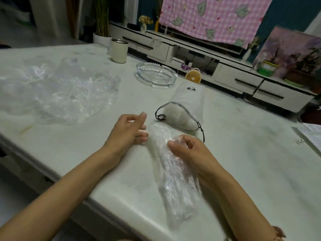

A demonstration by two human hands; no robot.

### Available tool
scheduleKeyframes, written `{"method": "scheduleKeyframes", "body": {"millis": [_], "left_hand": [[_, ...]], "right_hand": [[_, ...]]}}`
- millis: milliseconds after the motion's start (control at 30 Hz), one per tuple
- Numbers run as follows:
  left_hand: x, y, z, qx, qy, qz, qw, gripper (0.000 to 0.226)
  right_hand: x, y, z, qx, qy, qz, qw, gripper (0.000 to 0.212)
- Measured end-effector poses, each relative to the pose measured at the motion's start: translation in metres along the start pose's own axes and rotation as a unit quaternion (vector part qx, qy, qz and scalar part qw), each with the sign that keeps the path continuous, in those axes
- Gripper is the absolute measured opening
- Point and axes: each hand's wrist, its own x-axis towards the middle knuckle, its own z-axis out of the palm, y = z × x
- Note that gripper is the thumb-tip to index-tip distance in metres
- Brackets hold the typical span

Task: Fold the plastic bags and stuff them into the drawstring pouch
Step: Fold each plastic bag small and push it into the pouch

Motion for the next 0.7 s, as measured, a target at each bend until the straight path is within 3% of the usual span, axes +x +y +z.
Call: {"method": "scheduleKeyframes", "body": {"millis": [67,200,333,433,533,567,633,700], "left_hand": [[-0.012,-0.011,0.018,-0.009,-0.060,-0.040,0.997,0.052],[-0.019,-0.020,0.035,0.059,0.019,0.024,0.998,0.017],[-0.023,-0.016,0.035,0.081,0.005,0.084,0.993,0.003],[-0.027,-0.010,0.035,0.030,0.014,0.068,0.997,0.021],[-0.032,0.000,0.032,-0.151,-0.047,-0.042,0.987,0.006],[-0.034,0.000,0.032,-0.170,-0.077,-0.078,0.979,0.017],[-0.038,0.000,0.033,-0.138,-0.166,-0.117,0.970,0.037],[-0.042,-0.001,0.033,-0.106,-0.224,-0.115,0.962,0.039]], "right_hand": [[0.004,0.001,0.001,0.029,0.011,0.001,1.000,0.025],[0.005,-0.003,0.000,0.070,0.007,0.015,0.997,0.027],[0.010,-0.006,-0.006,0.086,-0.028,0.013,0.996,0.019],[0.011,-0.007,-0.009,0.082,-0.014,-0.001,0.997,0.030],[0.006,-0.006,-0.008,0.068,-0.004,-0.027,0.997,0.050],[0.003,-0.005,-0.007,0.060,-0.003,-0.041,0.997,0.053],[0.000,-0.004,-0.003,0.035,0.004,-0.075,0.997,0.056],[-0.001,-0.002,0.002,0.007,0.018,-0.106,0.994,0.057]]}}
